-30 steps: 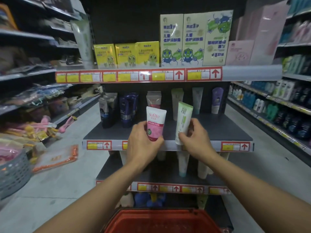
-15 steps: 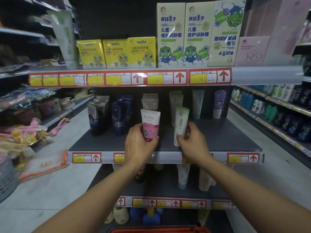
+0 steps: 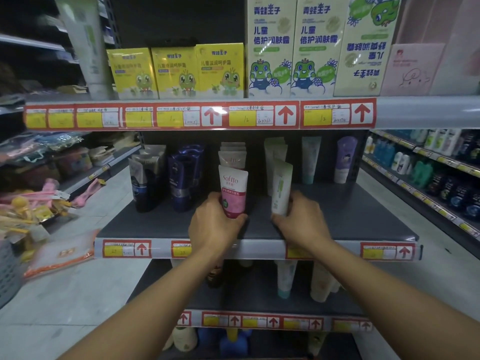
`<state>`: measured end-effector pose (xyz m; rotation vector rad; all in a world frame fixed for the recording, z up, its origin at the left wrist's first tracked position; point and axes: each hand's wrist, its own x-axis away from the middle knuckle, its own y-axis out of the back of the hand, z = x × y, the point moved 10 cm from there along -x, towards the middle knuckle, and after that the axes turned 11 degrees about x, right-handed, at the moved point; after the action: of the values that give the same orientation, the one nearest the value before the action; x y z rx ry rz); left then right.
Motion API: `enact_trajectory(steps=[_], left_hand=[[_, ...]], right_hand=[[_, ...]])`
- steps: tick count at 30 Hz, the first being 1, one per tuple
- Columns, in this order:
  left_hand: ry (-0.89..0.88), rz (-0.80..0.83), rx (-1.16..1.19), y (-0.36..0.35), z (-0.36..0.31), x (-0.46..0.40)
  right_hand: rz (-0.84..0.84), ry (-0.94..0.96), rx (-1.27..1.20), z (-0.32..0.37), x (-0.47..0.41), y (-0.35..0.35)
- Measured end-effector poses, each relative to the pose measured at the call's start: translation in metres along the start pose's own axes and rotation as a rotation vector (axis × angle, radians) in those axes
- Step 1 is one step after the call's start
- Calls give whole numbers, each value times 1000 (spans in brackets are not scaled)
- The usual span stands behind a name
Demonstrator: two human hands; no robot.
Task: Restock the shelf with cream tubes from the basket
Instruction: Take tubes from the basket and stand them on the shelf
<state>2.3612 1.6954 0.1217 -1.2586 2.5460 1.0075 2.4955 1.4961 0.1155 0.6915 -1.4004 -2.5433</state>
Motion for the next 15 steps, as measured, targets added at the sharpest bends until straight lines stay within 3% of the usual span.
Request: enact_trajectory(steps=[15], left_hand=[[74,53,-37,-24,9,-52]], right_hand=[[81,37,31,-1,-62,-20]])
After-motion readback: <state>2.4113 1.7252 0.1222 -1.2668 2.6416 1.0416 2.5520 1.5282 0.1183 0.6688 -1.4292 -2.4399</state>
